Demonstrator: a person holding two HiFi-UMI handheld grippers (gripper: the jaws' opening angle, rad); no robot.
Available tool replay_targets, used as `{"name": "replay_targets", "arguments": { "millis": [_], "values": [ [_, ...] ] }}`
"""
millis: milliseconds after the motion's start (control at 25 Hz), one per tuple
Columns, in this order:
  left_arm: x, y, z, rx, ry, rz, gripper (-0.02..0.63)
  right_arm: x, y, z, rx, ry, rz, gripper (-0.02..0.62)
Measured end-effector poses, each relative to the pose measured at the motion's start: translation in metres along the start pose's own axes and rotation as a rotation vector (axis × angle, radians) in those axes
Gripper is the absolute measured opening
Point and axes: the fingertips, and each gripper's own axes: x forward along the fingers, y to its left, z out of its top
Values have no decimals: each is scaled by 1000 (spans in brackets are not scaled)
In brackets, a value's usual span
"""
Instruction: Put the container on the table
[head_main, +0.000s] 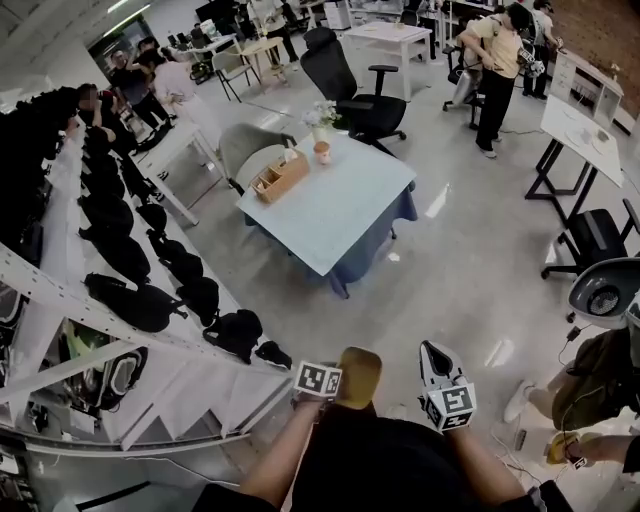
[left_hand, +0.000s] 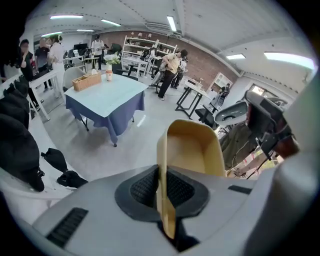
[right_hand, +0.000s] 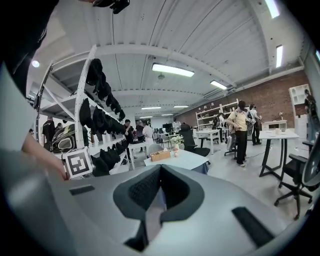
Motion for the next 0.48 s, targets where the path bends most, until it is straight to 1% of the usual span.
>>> {"name": "replay_targets", "arguments": {
  "millis": [200, 360, 480],
  "values": [
    [10, 12, 17, -4, 8, -5, 23, 16, -14, 1, 8, 7, -13, -2],
    [31, 24, 48, -3, 16, -22, 23, 44, -35, -1, 28, 30, -31, -2],
    [46, 41, 80, -3, 25, -38, 22, 77, -48, 9, 23, 48, -36, -2]
  ]
}}
